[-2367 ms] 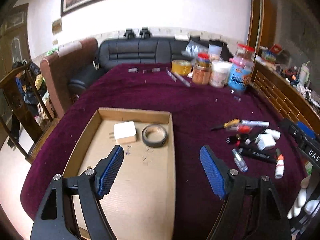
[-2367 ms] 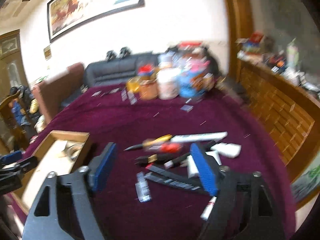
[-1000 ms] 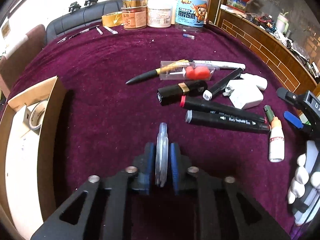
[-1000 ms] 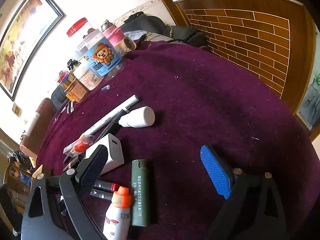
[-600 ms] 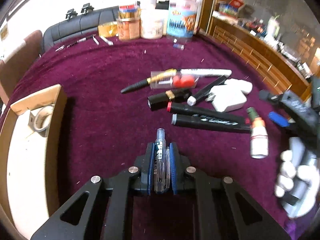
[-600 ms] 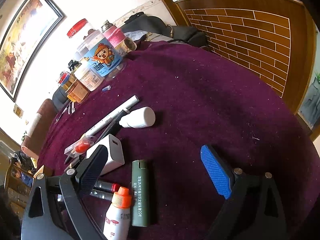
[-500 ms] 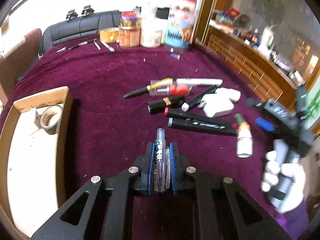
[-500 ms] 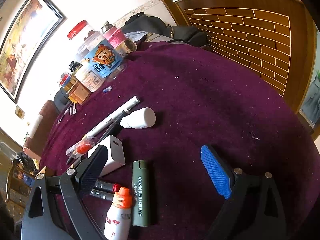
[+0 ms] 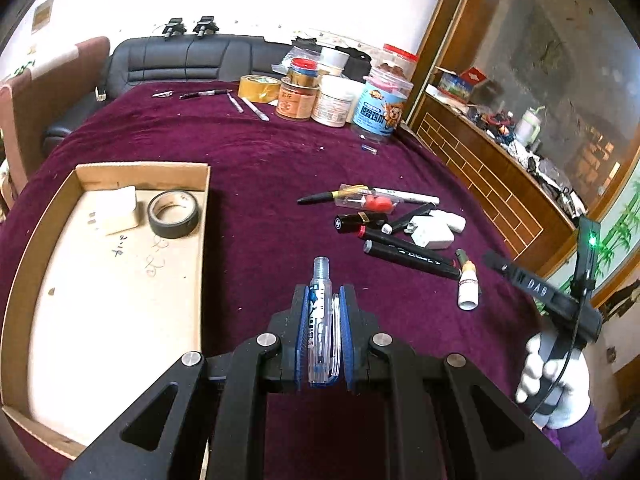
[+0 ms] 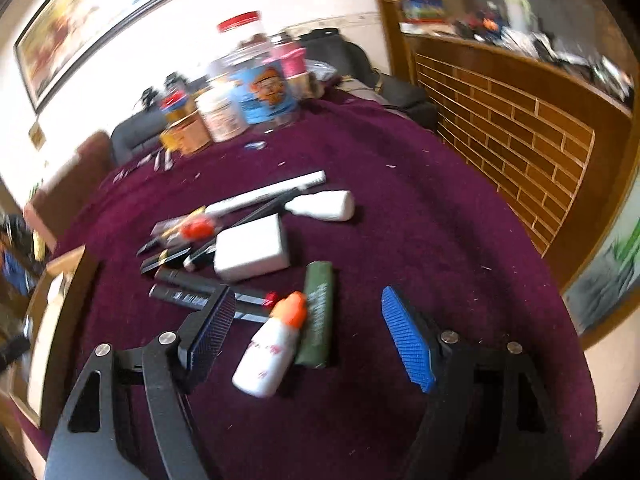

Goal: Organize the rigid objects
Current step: 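Grasp the white orange-capped bottle with the right tool while the left holds the pen, then lower pen and bottle into the cardboard box and open both tools, then withdraw both tools from the box toward the markers, then grasp the red-capped black marker with the right tool, then grasp the other black marker with the left tool, then carry both black markers toward the cardboard box with both tools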

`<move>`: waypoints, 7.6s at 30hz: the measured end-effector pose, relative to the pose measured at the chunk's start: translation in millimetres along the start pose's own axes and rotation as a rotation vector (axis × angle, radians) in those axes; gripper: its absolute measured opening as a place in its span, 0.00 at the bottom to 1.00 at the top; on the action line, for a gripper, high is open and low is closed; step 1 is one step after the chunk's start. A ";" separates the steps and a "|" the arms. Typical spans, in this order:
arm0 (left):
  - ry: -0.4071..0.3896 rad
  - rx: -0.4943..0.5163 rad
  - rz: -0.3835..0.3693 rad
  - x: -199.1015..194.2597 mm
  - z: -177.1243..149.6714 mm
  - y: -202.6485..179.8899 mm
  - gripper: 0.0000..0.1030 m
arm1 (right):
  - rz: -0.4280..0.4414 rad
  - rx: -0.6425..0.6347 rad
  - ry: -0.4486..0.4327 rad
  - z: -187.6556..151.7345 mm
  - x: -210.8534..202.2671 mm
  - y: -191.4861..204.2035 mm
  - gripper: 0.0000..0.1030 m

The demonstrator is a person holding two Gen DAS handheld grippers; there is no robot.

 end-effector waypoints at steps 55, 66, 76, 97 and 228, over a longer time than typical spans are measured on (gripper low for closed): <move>0.201 -0.233 0.215 33.5 -7.2 232.2 0.12 | 0.447 -0.236 0.459 -101.3 63.1 323.7 0.25; 0.258 -0.239 0.256 68.7 6.1 254.7 0.12 | 0.356 -0.320 0.492 -120.7 102.2 357.5 0.25; 0.197 -0.291 0.206 40.9 7.9 256.4 0.44 | 0.307 -0.326 0.448 -107.8 120.0 364.0 0.25; -0.028 -0.166 0.046 -57.4 -15.2 103.4 0.60 | 0.132 -0.213 0.077 -13.2 17.5 166.5 0.89; 0.084 -0.231 0.187 -27.0 -21.6 188.1 0.11 | 0.386 -0.267 0.395 -81.8 21.6 255.8 0.12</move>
Point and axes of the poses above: each gripper's, at about its wrist camera, not at the fingertips, and x roughly the way its jaws point, y to its left, z to its top, the point moved 5 cm from there along x, roughly the way its jaws point, and after that the axes turned 10 degrees about x, right-handed, at the moved point
